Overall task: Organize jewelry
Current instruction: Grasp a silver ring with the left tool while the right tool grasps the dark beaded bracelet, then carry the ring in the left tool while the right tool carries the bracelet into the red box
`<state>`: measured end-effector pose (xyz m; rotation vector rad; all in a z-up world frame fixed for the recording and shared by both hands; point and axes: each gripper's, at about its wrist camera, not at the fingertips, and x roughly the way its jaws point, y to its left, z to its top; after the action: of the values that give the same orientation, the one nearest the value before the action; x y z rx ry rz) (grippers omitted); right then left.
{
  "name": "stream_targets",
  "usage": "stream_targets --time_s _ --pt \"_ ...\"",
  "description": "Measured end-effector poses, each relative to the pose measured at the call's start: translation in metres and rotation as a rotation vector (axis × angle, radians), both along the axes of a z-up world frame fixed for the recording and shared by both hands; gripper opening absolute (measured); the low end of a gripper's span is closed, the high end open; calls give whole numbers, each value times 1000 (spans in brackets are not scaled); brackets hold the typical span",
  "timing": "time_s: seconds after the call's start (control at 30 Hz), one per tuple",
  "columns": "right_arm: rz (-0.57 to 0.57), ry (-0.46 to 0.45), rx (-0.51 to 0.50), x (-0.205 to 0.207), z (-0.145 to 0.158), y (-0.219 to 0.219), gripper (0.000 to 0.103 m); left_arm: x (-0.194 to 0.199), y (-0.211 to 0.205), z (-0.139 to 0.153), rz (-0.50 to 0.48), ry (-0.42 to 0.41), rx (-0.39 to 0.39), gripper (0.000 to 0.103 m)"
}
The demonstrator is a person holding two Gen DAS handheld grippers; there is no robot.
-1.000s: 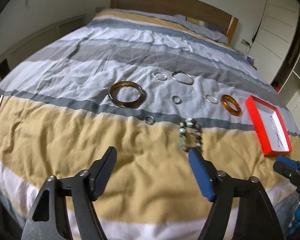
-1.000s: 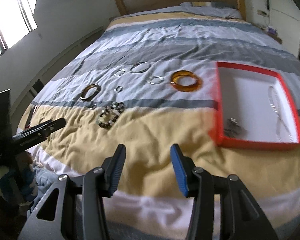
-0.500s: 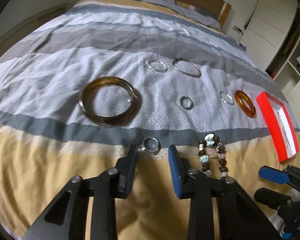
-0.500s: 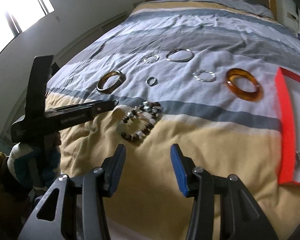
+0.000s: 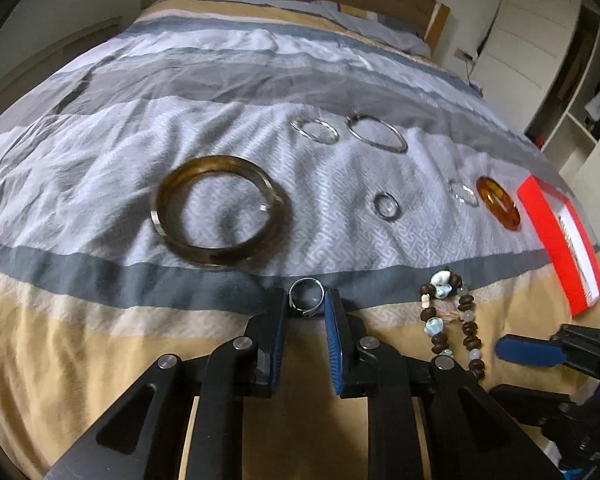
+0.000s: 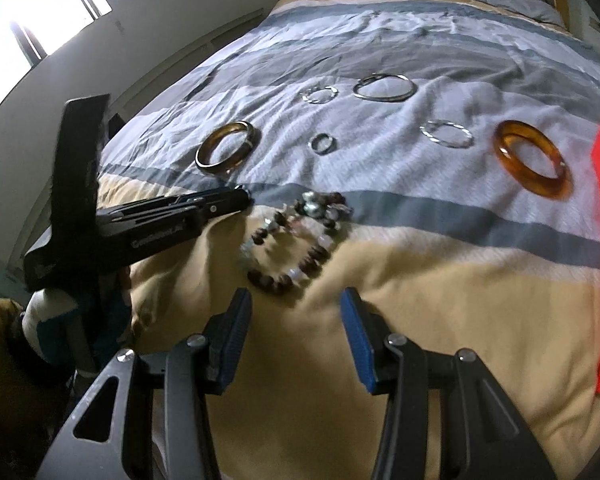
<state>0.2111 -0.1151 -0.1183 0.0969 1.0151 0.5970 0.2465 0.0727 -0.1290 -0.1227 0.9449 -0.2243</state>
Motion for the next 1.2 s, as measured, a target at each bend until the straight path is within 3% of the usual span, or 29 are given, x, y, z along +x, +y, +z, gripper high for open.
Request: stream_targets --time_s 0.43,0.47,0.5,0.53,0.67,0.93,1.2 --pt "-55 49 47 41 -11 36 46 -34 50 25 89 -37 -36 19" --pt "-61 46 41 44 -12 38 43 -36 51 26 93 -39 -37 19" --pt "-65 37 30 44 -12 39 21 -39 52 28 96 -41 -38 19" --pt "-64 29 14 45 -12 41 11 -41 52 30 97 -43 -39 19" --pt "-58 27 18 37 -10 37 10 -50 48 40 94 -51 -41 19" --pt "-44 -40 71 -5 32 19 10 -79 28 75 79 -97 -38 19" --pt "-87 -144 83 -49 88 -33 10 -109 -4 110 48 -139 -34 19"
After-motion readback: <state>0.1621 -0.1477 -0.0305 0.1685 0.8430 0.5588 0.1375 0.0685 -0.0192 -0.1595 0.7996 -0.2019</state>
